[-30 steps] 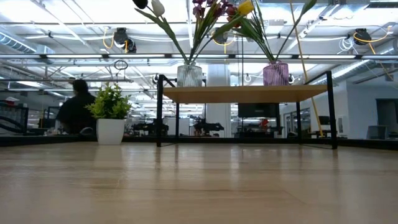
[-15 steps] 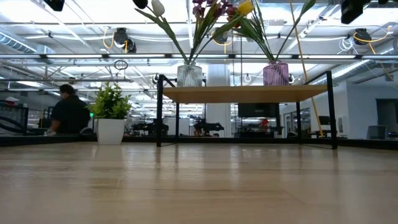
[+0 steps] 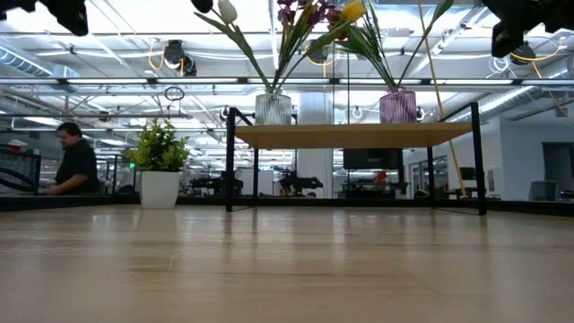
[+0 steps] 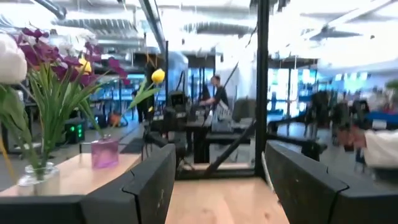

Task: Pick and place flowers into a vace then onto a shelf
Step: Return to Home Position

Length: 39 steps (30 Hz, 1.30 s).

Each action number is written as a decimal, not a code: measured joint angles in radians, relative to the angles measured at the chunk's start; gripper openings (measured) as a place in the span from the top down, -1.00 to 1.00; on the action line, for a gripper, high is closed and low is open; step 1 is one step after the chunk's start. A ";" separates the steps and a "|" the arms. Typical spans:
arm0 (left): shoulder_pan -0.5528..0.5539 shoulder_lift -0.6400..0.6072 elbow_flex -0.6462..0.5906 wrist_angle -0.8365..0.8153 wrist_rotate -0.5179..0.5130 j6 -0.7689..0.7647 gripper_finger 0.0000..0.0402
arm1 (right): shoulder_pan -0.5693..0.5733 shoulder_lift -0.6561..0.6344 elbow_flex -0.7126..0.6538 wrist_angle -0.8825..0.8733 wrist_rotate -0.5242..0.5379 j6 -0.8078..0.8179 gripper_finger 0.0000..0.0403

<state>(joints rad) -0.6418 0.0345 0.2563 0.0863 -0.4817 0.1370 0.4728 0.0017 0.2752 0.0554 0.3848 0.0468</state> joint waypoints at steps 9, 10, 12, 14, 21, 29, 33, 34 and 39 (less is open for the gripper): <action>0.000 -0.024 -0.202 0.247 0.089 -0.015 -0.27 | 0.000 0.000 -0.184 0.274 0.007 -0.002 0.20; 0.000 -0.024 -0.220 0.258 0.089 -0.016 -0.27 | 0.000 0.000 -0.208 0.315 0.008 -0.002 0.20; 0.000 -0.024 -0.246 0.254 0.089 -0.027 -0.27 | 0.000 0.001 -0.249 0.423 0.006 -0.001 0.21; 0.000 -0.020 -0.247 0.208 0.091 -0.052 -0.27 | 0.000 0.002 -0.254 0.426 0.006 0.021 0.21; 0.000 -0.016 -0.247 0.114 0.083 -0.047 -0.27 | 0.000 0.010 -0.255 0.333 0.007 0.043 0.20; 0.000 -0.014 -0.247 0.074 0.072 -0.089 -0.27 | 0.000 0.009 -0.257 0.276 0.007 0.043 0.20; 0.000 -0.014 -0.247 0.074 0.072 -0.090 -0.27 | 0.000 0.009 -0.257 0.275 0.007 0.043 0.20; 0.000 -0.014 -0.247 0.073 0.072 -0.090 -0.27 | 0.000 0.009 -0.257 0.275 0.007 0.043 0.21; 0.000 -0.014 -0.246 0.073 0.072 -0.090 -0.27 | 0.000 0.010 -0.258 0.275 0.007 0.042 0.21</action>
<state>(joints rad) -0.6418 0.0200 0.0101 0.1593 -0.4095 0.0469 0.4728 0.0113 0.0174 0.3302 0.3916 0.0891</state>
